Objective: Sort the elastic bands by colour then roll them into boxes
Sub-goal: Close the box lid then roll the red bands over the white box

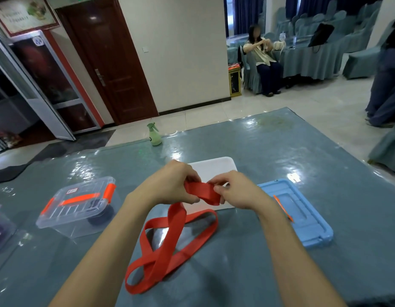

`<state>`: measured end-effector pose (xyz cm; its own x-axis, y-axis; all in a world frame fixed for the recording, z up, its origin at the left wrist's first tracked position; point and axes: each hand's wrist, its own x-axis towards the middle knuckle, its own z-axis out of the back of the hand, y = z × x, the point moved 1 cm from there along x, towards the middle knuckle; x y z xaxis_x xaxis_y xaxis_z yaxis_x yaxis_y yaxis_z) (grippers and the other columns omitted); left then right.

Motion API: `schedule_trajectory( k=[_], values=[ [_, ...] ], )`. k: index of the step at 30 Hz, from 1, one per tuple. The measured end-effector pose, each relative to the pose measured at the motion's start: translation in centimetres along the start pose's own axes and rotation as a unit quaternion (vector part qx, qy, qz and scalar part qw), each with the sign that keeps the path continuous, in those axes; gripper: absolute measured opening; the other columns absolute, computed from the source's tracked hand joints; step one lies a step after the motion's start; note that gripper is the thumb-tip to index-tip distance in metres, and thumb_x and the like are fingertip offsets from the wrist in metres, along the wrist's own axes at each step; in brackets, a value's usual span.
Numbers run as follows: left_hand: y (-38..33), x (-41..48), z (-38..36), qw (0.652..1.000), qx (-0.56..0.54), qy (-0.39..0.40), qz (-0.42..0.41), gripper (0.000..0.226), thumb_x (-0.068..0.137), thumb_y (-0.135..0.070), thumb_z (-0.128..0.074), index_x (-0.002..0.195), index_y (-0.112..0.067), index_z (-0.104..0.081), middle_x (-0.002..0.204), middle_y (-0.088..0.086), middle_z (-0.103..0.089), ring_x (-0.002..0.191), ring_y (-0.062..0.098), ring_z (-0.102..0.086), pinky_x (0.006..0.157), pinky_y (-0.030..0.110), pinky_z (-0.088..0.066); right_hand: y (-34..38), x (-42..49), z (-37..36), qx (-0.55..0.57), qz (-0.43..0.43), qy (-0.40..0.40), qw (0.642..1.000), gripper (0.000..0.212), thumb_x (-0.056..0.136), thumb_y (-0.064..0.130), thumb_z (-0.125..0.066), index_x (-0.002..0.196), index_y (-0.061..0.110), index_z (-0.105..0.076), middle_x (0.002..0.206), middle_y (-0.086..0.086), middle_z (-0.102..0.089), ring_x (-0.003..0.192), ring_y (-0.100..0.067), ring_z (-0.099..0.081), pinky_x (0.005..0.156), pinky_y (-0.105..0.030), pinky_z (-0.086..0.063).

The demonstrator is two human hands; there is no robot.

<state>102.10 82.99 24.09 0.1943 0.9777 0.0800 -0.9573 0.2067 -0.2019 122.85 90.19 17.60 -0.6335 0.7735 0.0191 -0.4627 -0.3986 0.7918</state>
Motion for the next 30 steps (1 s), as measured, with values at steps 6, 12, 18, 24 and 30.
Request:
schedule_trajectory(
  k=[6, 12, 18, 24, 30],
  values=[
    [-0.3, 0.4, 0.7, 1.000, 0.013, 0.012, -0.006, 0.040, 0.074, -0.043, -0.095, 0.111, -0.029, -0.085, 0.092, -0.012, -0.077, 0.083, 0.009, -0.068, 0.073, 0.027, -0.057, 0.6, -0.5, -0.7, -0.016, 0.021, 0.038, 0.999, 0.062, 0.067, 0.047, -0.094, 0.123, 0.035, -0.069, 0.111, 0.015, -0.062, 0.077, -0.003, -0.063, 0.069, -0.022, -0.050],
    [0.2, 0.1, 1.5, 0.998, -0.059, 0.006, 0.016, 0.044, 0.074, -0.037, -0.099, 0.114, -0.027, -0.084, 0.100, -0.013, -0.079, 0.092, 0.005, -0.072, 0.086, 0.029, -0.061, 0.0, 0.0, -1.6, 0.055, 0.065, -0.068, 0.994, 0.042, 0.073, 0.028, -0.095, 0.109, 0.030, -0.074, 0.107, 0.008, -0.057, 0.073, -0.011, -0.068, 0.074, -0.026, -0.051],
    [0.8, -0.6, 2.6, 0.984, -0.178, -0.016, 0.015, 0.044, 0.074, -0.037, -0.102, 0.113, -0.032, -0.081, 0.105, -0.015, -0.081, 0.099, 0.007, -0.076, 0.094, 0.027, -0.063, -0.8, -0.8, -1.1, 0.339, 0.075, -0.033, 0.937, 0.042, 0.076, 0.011, -0.089, 0.112, 0.014, -0.067, 0.099, -0.007, -0.079, 0.078, -0.029, -0.077, 0.076, -0.034, -0.060],
    [0.7, -0.9, 2.0, 0.961, -0.274, -0.033, 0.004, 0.049, 0.074, -0.031, -0.102, 0.118, -0.025, -0.080, 0.108, -0.004, -0.081, 0.105, 0.019, -0.079, 0.098, 0.032, -0.063, -0.1, -0.6, -1.7, 0.462, 0.104, -0.048, 0.880, 0.047, 0.074, 0.007, -0.085, 0.116, 0.000, -0.064, 0.099, -0.009, -0.075, 0.076, -0.031, -0.071, 0.083, -0.041, -0.058],
    [-0.5, -1.2, 0.9, 0.909, -0.404, -0.097, 0.015, 0.060, 0.069, -0.020, -0.100, 0.125, -0.019, -0.079, 0.110, 0.006, -0.084, 0.106, 0.025, -0.081, 0.096, 0.033, -0.064, 0.8, -0.7, -2.2, 0.580, 0.113, -0.055, 0.805, 0.041, 0.077, -0.003, -0.072, 0.116, -0.004, -0.060, 0.104, -0.009, -0.071, 0.082, -0.026, -0.072, 0.080, -0.037, -0.060]
  ],
)
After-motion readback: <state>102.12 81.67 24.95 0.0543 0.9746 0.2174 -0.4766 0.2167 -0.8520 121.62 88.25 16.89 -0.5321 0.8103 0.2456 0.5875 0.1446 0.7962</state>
